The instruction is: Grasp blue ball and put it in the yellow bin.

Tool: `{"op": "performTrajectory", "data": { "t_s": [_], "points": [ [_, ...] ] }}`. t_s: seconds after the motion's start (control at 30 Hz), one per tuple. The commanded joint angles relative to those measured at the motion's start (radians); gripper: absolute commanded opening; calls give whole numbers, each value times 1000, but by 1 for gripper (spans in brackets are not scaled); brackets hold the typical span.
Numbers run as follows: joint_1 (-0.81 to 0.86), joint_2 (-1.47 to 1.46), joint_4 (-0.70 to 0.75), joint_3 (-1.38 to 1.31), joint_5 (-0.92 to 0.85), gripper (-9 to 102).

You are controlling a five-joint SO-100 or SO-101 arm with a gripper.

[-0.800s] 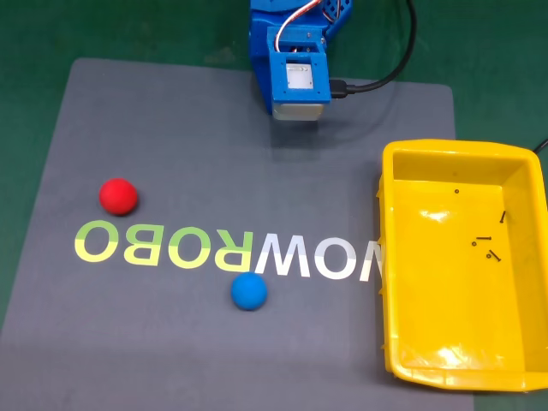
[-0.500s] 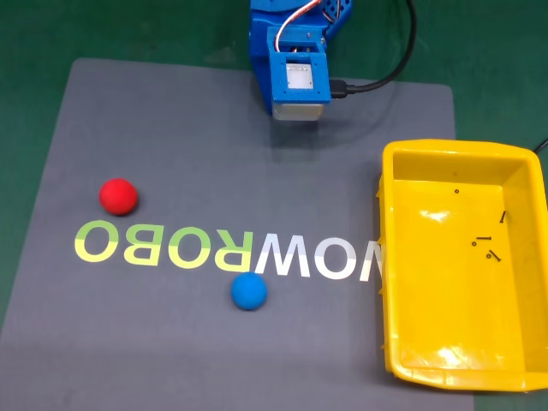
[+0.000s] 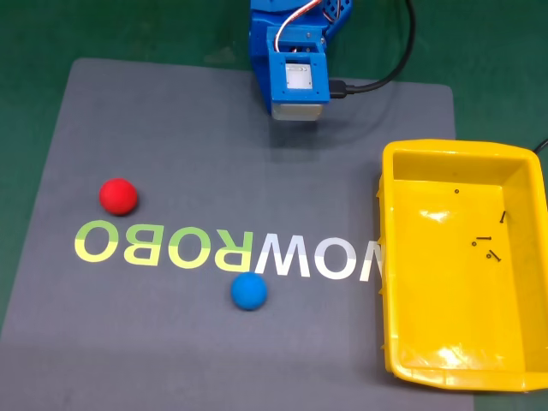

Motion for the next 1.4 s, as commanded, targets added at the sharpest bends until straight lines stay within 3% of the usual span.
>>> {"op": "performTrajectory", "data": {
  "t_s": [0.0, 0.13, 0.23, 0.5, 0.6, 0.9, 1.37],
  "points": [
    [18, 14, -84, 12, 35, 4],
    [40, 14, -196, -25, 18, 28],
    [32, 14, -287, -72, 41, 34],
    [-9, 9, -342, -209, 17, 37],
    [-6, -72, -430, -250, 18, 37],
    [46, -683, -785, -492, 29, 37],
    [72, -1459, -945, -956, 2, 37]
  ]
}}
